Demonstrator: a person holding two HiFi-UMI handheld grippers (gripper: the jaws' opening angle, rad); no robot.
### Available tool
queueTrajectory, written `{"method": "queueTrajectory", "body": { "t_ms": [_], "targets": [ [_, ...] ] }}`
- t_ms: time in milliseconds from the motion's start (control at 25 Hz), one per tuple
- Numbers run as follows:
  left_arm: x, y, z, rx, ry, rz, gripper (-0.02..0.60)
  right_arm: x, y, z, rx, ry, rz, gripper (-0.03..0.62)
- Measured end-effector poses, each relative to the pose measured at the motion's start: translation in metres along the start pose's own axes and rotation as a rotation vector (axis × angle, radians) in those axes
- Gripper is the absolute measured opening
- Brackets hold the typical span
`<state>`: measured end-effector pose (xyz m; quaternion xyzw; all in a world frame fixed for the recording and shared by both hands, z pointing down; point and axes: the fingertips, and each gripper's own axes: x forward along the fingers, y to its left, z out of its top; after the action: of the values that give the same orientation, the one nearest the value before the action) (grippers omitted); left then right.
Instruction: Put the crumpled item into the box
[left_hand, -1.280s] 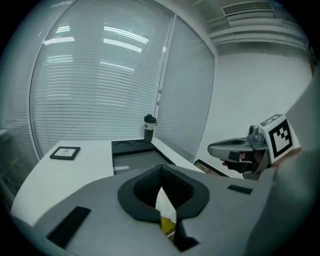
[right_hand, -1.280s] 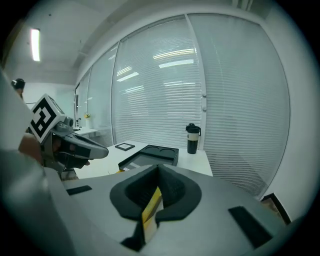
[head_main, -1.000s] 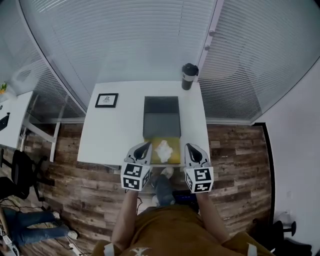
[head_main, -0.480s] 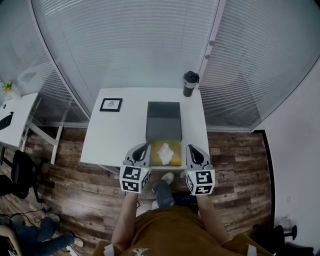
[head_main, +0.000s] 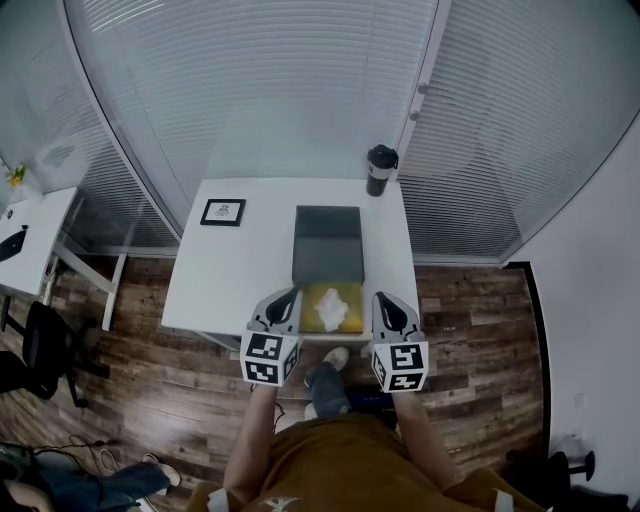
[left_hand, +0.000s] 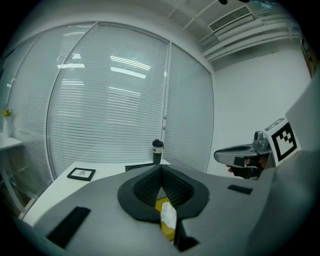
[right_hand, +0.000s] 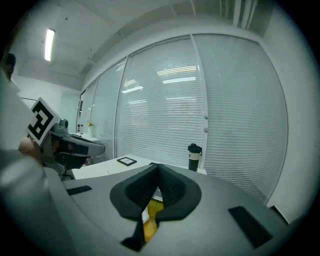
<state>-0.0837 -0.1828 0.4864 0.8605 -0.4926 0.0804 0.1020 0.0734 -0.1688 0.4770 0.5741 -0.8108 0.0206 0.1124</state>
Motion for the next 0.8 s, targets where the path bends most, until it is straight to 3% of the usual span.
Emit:
{"method": "queueTrajectory", "body": {
  "t_ms": [800],
  "targets": [
    [0.0046,-0.0046,-0.0044,0.0,0.016,-0.007,0.023,-0.0001,0.0026,-0.0001,0.017,-0.005,0.024,0.012]
  ]
}}
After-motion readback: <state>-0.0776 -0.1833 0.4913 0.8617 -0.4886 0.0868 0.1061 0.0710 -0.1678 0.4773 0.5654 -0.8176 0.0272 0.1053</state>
